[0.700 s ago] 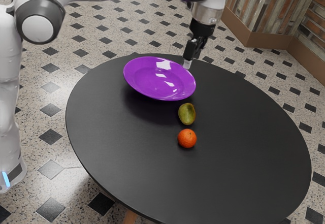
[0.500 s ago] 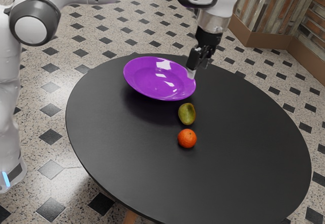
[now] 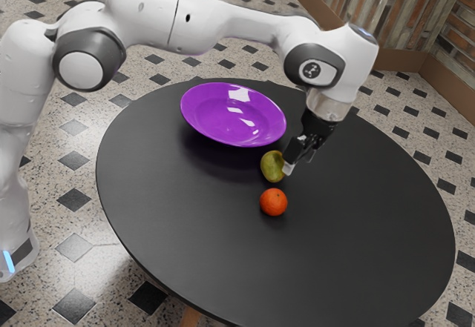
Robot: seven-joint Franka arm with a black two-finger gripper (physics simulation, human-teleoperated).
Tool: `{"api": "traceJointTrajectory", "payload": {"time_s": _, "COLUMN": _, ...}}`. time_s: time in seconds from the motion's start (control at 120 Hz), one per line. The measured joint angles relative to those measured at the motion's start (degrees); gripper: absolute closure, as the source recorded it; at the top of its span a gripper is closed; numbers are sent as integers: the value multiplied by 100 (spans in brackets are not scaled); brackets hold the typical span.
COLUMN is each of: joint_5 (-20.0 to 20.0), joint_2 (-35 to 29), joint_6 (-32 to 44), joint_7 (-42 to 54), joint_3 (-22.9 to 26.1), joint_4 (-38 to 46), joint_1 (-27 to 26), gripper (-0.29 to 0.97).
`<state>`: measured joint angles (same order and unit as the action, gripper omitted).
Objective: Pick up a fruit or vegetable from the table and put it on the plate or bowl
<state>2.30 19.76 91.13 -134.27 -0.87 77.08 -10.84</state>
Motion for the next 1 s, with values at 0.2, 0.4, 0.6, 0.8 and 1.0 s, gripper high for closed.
{"api": "traceJointTrajectory", "payload": {"time_s": 0.2, "joint_5": 319, "joint_2": 11, "joint_6": 341, "joint_7": 253, "joint_3": -50, "joint_4": 592, "joint_1": 5, "gripper": 0}}
{"api": "traceJointTrajectory", "payload": {"time_s": 0.4, "joint_5": 718, "joint_2": -20, "joint_6": 836, "joint_7": 605, "joint_3": -310, "joint_4": 1123, "joint_1": -9, "gripper": 0}}
{"api": "traceJointTrajectory", "payload": {"time_s": 0.6, "joint_5": 784, "joint_2": 115, "joint_6": 1112, "joint_7": 895, "joint_3": -311, "joint_4": 1132, "joint_1": 2, "gripper": -13}}
{"api": "traceJointTrajectory", "payload": {"time_s": 0.8, "joint_5": 760, "joint_2": 288, "joint_6": 1399, "joint_7": 1127, "joint_3": -267, "joint_4": 1087, "joint_1": -57, "gripper": 0}}
{"api": "traceJointTrajectory", "payload": {"time_s": 1.0, "joint_5": 931, "joint_2": 516, "joint_6": 1654, "joint_7": 1386, "joint_3": -274, "joint_4": 1103, "joint_1": 37, "gripper": 0}}
